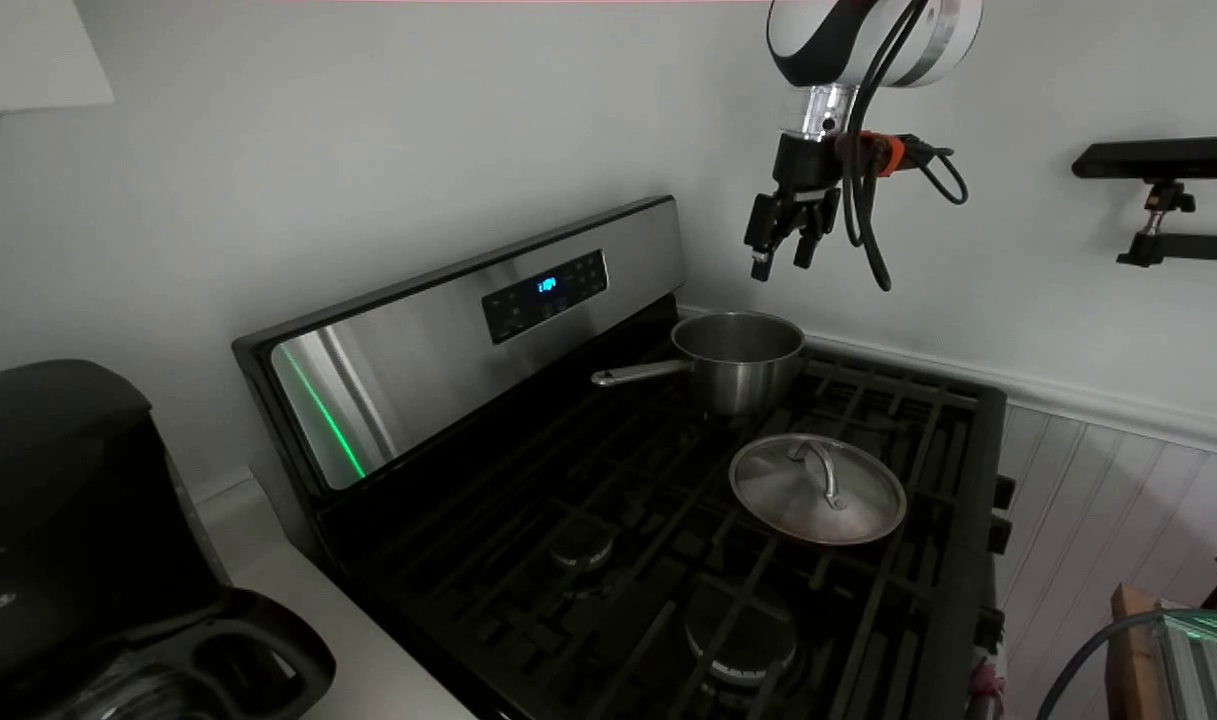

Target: Remove the lid from the pot, put it on the stove and move the pot to the right

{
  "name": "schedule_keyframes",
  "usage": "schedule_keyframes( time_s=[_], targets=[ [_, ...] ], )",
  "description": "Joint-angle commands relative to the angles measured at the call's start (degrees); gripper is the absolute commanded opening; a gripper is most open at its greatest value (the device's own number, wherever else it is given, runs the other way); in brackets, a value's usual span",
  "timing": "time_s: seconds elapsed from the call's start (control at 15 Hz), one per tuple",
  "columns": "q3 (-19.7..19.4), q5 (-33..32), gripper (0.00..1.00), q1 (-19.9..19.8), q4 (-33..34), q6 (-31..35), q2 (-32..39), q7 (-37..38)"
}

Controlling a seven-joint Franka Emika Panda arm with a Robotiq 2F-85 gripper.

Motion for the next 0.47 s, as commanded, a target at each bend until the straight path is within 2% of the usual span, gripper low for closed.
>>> schedule_keyframes(
  time_s=[0.0, 0.4],
  targets=[
    [-1.6, 0.1, 1.00, 1.6, -0.5, 0.1, -0.3, 0.3],
    [-1.8, 0.1, 1.00, 1.8, -1.4, 0.5, -1.0, 0.6]
  ],
)
